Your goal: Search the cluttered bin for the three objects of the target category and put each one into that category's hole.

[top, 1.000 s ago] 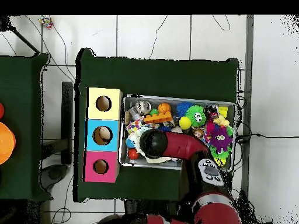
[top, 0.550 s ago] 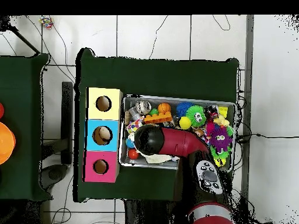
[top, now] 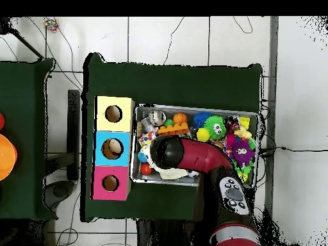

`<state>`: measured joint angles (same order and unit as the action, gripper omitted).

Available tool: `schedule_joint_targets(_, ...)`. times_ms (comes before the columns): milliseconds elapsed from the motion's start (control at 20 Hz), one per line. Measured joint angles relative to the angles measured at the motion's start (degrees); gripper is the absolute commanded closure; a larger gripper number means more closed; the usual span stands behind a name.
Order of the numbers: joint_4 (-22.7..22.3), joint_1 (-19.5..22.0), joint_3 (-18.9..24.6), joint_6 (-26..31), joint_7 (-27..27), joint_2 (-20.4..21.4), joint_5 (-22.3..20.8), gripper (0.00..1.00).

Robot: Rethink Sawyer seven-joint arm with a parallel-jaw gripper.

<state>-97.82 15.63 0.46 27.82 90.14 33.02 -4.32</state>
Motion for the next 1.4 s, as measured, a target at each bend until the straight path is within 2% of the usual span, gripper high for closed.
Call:
schedule_joint_targets(600,0.05,3.63,0.37,0.00,0.00,-1.37,0.46,0.00)
schedule_joint_targets(1100,2.28,-0.01,-2.12,-0.01,0.00,-4.36,0.47,0.00)
schedule_joint_targets(1400,2.46,-0.24,-2.14,-0.01,0.00,-4.50,0.48,0.00)
